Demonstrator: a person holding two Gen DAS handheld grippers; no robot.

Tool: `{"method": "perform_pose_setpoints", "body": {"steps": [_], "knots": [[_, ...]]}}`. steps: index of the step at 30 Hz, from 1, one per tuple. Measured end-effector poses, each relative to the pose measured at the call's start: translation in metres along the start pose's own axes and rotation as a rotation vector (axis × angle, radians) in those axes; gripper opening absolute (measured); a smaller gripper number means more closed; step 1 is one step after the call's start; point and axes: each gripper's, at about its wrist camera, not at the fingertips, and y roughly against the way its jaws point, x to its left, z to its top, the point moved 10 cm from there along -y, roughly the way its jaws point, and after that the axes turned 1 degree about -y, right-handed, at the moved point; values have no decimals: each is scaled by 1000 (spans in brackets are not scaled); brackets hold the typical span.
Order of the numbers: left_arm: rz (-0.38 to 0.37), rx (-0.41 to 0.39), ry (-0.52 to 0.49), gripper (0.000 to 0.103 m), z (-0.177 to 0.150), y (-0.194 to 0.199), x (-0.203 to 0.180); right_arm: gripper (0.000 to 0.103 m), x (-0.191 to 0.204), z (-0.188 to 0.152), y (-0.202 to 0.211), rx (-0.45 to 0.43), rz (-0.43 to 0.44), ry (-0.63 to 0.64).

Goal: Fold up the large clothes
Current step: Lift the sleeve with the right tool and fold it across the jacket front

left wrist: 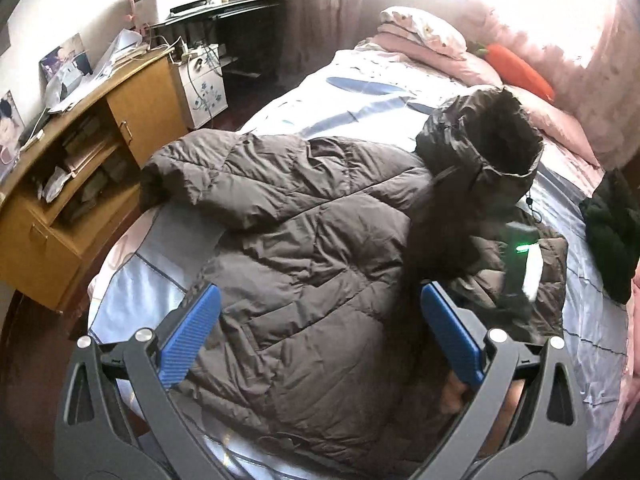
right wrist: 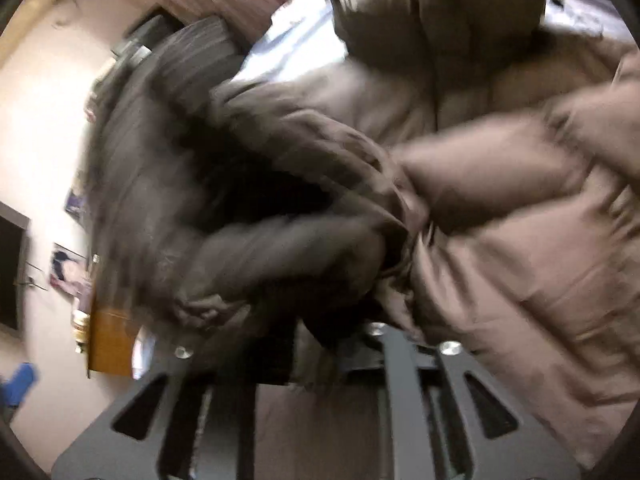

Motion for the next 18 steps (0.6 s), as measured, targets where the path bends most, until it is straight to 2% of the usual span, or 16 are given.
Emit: {"method": "perform_pose_setpoints", "body": {"steps": [1,2,3,5,8,11,12,15,18], "knots": [[2,4,-1,101,0,-1,1,45,-2,-4,-11,27,-35,11],[4,8,0,101,-1,-3,3,61,4,-6,-17,29,-62,47],[3,12,4,101,-1,-4,4,84,14,-7,-17,19,-78,114],[-1,22,17,101,-1,-6,7,100,31,-9,-14,7,-78,196],[-13,33,38,101,0,-8,11,101,50,-12,0,5,-65,258],[-25,42,42,101,-1,-11,10,101,37,-19,33,-4,-80,204],[-31,51,35,101,-3,-14,8,101,18,-17,54,-18,-76,154],[-40,74,2,101,-12,-22,-3,101,-13,-39,100,-27,-106,44],[-40,76,-50,101,-20,-30,-22,101,-81,-63,153,-33,-212,-33]]}}
